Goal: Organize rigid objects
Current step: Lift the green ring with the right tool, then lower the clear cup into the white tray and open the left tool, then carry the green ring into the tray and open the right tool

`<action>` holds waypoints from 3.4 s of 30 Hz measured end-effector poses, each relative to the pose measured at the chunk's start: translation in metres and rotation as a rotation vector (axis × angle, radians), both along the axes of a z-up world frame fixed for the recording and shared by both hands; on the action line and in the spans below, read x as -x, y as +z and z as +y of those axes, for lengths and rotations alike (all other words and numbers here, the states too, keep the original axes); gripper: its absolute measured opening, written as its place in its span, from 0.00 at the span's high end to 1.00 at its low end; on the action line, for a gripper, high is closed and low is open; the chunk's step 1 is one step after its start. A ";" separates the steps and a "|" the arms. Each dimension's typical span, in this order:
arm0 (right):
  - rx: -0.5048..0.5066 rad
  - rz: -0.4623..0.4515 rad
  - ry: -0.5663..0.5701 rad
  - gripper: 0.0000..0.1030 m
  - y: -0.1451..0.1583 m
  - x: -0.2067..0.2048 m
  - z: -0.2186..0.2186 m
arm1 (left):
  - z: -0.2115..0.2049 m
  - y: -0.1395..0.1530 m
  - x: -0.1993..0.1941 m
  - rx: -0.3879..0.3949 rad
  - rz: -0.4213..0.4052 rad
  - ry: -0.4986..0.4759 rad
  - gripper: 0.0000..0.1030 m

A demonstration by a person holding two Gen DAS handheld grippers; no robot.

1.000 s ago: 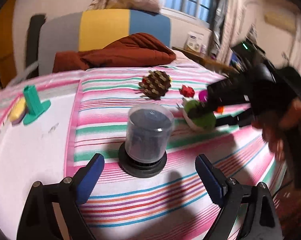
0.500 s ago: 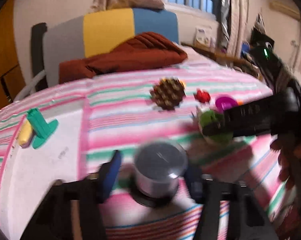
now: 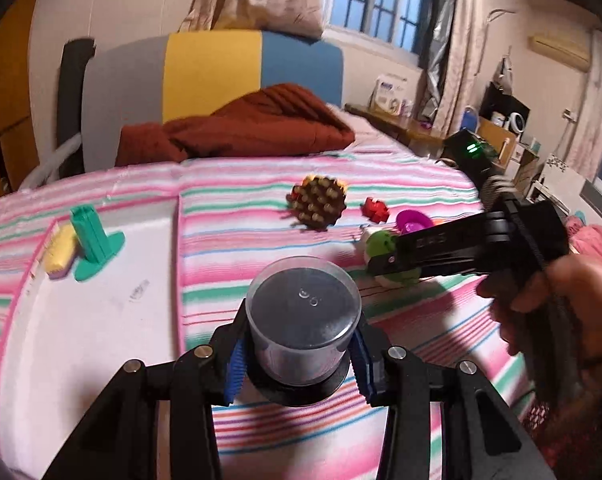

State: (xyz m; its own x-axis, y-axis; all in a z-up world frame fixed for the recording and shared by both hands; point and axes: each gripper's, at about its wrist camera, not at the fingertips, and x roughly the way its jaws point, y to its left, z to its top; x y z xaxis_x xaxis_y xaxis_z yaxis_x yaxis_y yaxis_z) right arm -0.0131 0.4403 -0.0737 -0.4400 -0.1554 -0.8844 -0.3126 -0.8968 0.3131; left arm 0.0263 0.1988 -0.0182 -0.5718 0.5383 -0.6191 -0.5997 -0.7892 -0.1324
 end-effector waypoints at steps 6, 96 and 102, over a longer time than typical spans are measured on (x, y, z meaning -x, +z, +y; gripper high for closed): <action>-0.004 0.003 -0.001 0.48 0.001 0.002 -0.001 | -0.037 0.013 -0.004 -0.022 0.019 0.042 0.57; -0.068 0.115 0.341 0.49 0.042 0.080 -0.235 | -0.198 -0.016 0.001 -0.071 -0.092 0.387 0.00; -0.172 0.085 0.296 0.49 0.031 0.105 -0.240 | -0.214 -0.017 0.001 -0.092 -0.109 0.416 0.00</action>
